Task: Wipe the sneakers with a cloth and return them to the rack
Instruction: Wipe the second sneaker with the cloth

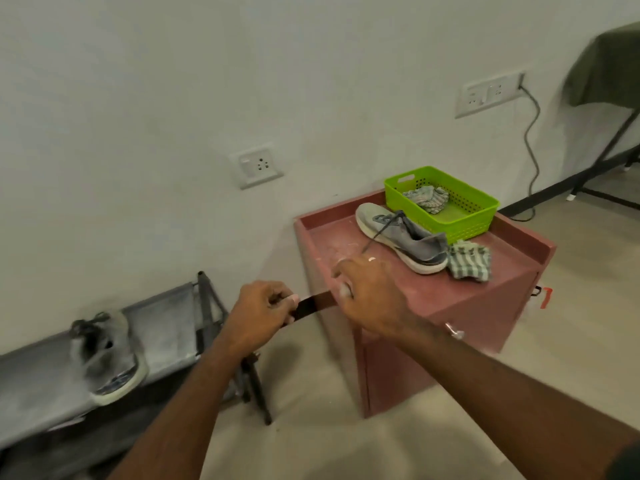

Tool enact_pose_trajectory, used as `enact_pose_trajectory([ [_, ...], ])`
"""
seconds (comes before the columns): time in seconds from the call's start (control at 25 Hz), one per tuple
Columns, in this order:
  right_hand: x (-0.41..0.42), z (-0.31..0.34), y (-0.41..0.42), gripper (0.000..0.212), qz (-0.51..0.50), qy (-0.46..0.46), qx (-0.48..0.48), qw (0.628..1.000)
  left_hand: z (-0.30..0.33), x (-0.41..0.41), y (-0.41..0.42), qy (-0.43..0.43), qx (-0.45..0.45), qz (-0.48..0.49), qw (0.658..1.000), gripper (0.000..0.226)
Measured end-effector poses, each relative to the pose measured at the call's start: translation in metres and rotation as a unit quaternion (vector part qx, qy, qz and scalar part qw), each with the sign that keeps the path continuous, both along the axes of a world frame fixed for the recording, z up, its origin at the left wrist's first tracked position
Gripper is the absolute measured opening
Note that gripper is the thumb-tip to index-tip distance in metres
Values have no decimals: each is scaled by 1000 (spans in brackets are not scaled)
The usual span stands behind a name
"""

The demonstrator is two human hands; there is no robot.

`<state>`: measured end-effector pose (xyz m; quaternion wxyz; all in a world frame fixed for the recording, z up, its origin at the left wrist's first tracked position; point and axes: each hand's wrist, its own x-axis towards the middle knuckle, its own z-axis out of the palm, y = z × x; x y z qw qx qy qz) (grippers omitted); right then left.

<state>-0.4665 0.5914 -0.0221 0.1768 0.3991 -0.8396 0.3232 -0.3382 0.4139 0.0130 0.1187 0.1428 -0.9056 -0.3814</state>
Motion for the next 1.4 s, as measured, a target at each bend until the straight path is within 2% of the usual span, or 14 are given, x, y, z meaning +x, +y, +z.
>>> enact_pose_trajectory([
  [0.12, 49, -12, -44, 22, 56, -16, 59, 997, 4, 78, -53, -71, -7, 63, 995, 18],
  [0.32, 116, -4, -133, 21, 121, -47, 164, 978, 5, 193, -121, -50, 16, 268, 962, 12],
  [0.44, 147, 7, -177, 16, 148, -67, 184, 969, -11, 220, -146, -25, 30, 357, 933, 11],
  [0.52, 164, 13, -202, 14, 164, -78, 187, 965, -21, 229, -159, -14, 23, 388, 921, 19],
  [0.64, 181, 9, -229, 11, 175, -93, 186, 962, -31, 226, -173, -7, 5, 403, 915, 40],
  [0.76, 189, -6, -243, 10, 171, -99, 202, 959, -42, 206, -184, -35, -7, 387, 921, 56],
  [0.88, 187, -18, -252, 10, 163, -115, 216, 956, -51, 186, -188, -50, -14, 397, 916, 37],
  [1.0, 180, -22, -250, 10, 156, -132, 212, 956, -49, 177, -185, -25, -1, 455, 890, 19],
  [1.12, 175, -17, -242, 9, 156, -137, 188, 960, -43, 171, -175, 24, 40, 496, 867, 24],
  [1.2, 163, -10, -228, 10, 148, -131, 167, 966, -34, 158, -153, 48, 61, 475, 877, 24],
  [1.4, 111, 3, -153, 22, 122, -109, 137, 977, -13, 106, -83, 106, 71, 351, 928, 14],
])
